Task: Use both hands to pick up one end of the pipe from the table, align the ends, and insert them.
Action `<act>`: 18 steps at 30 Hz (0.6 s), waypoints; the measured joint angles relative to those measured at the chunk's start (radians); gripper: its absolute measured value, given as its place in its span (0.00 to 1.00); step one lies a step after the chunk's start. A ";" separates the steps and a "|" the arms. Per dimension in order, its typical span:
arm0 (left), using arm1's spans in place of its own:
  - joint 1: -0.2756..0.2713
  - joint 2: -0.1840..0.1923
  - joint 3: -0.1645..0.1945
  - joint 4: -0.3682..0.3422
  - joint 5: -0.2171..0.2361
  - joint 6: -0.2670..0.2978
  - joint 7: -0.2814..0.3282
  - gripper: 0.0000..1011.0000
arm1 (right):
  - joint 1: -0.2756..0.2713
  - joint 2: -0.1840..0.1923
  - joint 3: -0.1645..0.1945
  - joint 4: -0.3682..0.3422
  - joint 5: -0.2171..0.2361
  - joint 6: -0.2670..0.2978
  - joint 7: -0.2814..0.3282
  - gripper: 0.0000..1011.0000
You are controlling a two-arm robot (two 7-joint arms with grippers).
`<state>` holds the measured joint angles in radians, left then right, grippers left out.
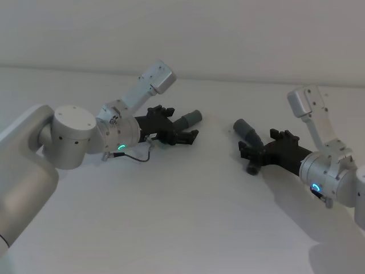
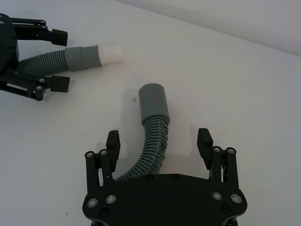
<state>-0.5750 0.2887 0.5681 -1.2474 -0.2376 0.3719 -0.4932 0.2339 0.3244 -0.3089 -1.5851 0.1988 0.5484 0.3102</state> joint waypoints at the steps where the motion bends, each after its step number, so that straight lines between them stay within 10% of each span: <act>1: 0.000 0.000 0.000 0.000 0.000 0.000 0.000 0.99 | 0.000 0.000 0.000 0.000 0.000 0.000 0.000 0.99; 18: 0.002 -0.002 -0.002 0.003 -0.002 0.002 0.000 0.63 | -0.001 -0.002 -0.002 0.004 0.000 0.004 0.003 0.62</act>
<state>-0.5734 0.2863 0.5661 -1.2445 -0.2398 0.3737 -0.4929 0.2334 0.3227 -0.3108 -1.5810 0.1993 0.5523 0.3132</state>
